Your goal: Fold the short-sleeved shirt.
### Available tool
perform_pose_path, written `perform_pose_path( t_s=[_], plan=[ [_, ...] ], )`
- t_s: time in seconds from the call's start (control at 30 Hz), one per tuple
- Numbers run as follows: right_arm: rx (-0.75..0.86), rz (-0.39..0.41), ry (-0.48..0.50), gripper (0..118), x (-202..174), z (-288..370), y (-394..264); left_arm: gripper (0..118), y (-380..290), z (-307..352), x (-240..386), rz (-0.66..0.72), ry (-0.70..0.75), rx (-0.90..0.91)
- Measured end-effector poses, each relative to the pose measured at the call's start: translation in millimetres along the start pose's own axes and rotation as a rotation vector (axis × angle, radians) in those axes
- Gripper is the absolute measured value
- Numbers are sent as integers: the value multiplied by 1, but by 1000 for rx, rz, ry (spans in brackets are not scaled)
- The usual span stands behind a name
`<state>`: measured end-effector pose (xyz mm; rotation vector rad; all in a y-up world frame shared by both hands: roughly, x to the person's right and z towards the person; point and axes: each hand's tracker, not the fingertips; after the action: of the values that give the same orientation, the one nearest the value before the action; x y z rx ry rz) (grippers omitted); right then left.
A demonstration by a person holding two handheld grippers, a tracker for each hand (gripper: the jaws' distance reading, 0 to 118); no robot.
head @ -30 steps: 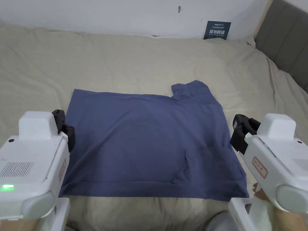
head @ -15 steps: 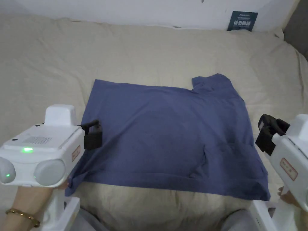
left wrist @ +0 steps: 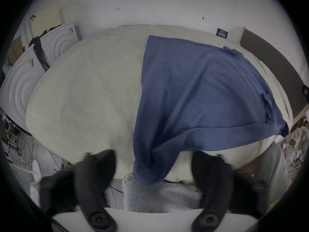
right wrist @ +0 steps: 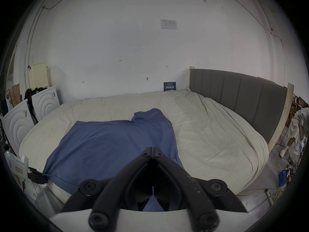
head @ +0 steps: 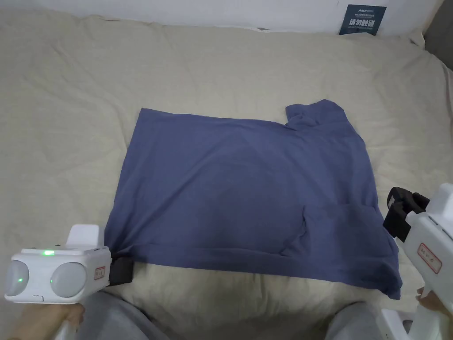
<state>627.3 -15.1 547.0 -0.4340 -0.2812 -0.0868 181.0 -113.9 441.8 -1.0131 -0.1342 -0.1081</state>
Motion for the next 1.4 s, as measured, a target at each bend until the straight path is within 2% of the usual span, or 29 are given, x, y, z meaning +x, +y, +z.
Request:
perform_pose_path(
  t_s=[0.1,0.17,0.3,0.33,0.37,0.4,0.43,0.47,0.5,0.6,0.7,0.73,0.77,0.8,0.83,0.87,0.97,1.07,1.13,1.3,1.4],
  plan=[
    [-10,0,-4,1,-2,2,-1,6,-3,-5,0,19,23,4],
    [-17,3,-7,1,-3,4,-1,4,-1,1,-1,54,-11,24],
    [-85,-8,-3,2,4,4,-5,4,2,22,1,31,4,140],
    [-144,-9,6,8,7,2,-7,4,5,28,1,46,-5,165],
    [-178,-19,1,25,12,-2,-9,4,7,35,0,62,-15,197],
    [-197,-32,-17,53,17,-4,-13,4,10,39,-1,76,-21,220],
    [-243,-39,-19,93,22,-6,-18,4,12,44,-1,78,-25,227],
    [-295,-51,-1,114,28,-10,-23,4,15,49,-1,81,-29,242],
    [-344,-66,5,118,37,-17,-30,4,18,52,0,81,-33,252],
    [-427,-75,-9,118,47,-24,-49,4,23,56,0,83,-45,263],
    [-500,-11,-54,118,53,-37,-69,4,24,54,1,90,-47,263],
    [-521,3,-66,104,51,-41,-75,4,23,53,1,92,-44,259],
    [-535,16,-67,81,55,-48,-82,4,23,52,1,94,-40,253],
    [-537,13,-56,51,55,-52,-87,4,21,50,1,97,-38,248],
    [-542,15,-54,11,54,-55,-89,4,20,50,1,101,-38,243],
    [-550,20,-53,6,53,-59,-91,4,20,49,0,107,-38,236],
    [-553,27,-75,5,47,-56,-88,4,19,48,-1,125,-39,218],
    [-552,-58,20,5,56,-44,-65,4,25,50,-5,156,-41,188],
    [-538,-56,23,5,62,-39,-43,4,34,54,-10,184,-68,172],
    [-459,-120,61,5,74,-50,24,4,86,62,-19,229,-133,203],
    [-422,-94,43,5,69,-77,61,4,130,49,-18,203,-137,217]
  ],
)
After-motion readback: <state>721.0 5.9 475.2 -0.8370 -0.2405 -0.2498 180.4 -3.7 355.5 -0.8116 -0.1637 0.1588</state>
